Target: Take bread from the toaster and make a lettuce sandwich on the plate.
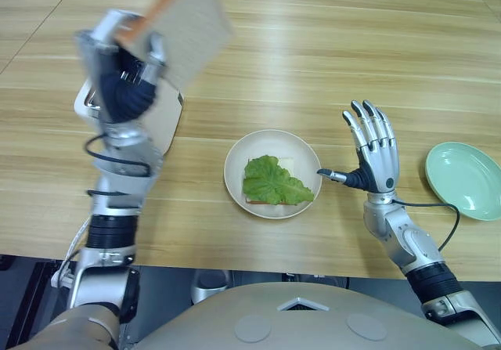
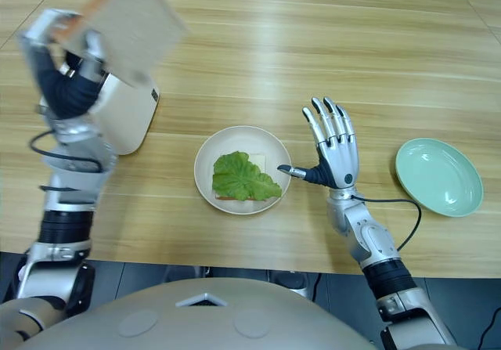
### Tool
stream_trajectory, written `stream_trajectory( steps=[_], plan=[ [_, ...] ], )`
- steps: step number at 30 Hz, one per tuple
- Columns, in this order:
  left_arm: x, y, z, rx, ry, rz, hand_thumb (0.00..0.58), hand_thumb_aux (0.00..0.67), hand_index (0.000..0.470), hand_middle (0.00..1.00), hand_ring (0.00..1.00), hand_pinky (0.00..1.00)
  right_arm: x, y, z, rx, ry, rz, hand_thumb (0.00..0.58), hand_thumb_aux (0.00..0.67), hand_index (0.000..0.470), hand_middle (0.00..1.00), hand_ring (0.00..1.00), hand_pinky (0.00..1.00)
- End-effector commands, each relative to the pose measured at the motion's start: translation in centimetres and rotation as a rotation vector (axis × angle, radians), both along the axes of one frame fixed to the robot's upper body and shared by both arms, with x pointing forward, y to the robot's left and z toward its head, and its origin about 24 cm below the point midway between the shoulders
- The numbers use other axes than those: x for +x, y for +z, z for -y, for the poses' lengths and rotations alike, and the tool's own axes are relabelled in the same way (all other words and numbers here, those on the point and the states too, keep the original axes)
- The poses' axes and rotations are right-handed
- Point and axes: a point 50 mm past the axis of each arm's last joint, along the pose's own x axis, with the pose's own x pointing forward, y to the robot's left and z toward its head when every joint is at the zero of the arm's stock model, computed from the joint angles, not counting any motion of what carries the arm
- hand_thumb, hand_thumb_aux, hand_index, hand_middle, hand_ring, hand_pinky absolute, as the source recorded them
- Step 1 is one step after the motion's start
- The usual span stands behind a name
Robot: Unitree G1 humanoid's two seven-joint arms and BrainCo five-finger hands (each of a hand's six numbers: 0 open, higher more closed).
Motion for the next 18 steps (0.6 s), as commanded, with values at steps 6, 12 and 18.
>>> stream_trajectory(
  steps=[6,12,18],
  plan=[
    [-1.6,-9.5,6.1,0.056,-0.482,-0.599,0.580,0.670,0.460,1.00,1.00,1.00,-1.3,2.9,-1.0,-0.041,0.160,0.121,0.000,0.000,0.000,0.00,0.00,0.00],
    [-2.6,-13.1,5.9,0.100,-0.550,-0.814,0.580,0.670,0.460,1.00,1.00,1.00,-2.5,2.2,-2.3,-0.122,0.286,0.060,0.000,0.000,0.000,0.00,0.00,0.00],
    [-3.0,-15.4,5.5,0.176,-0.569,-0.934,0.580,0.670,0.460,1.00,1.00,1.00,-3.4,0.8,-3.7,-0.197,0.404,-0.024,0.000,0.000,0.000,0.00,0.00,0.00]
  ],
)
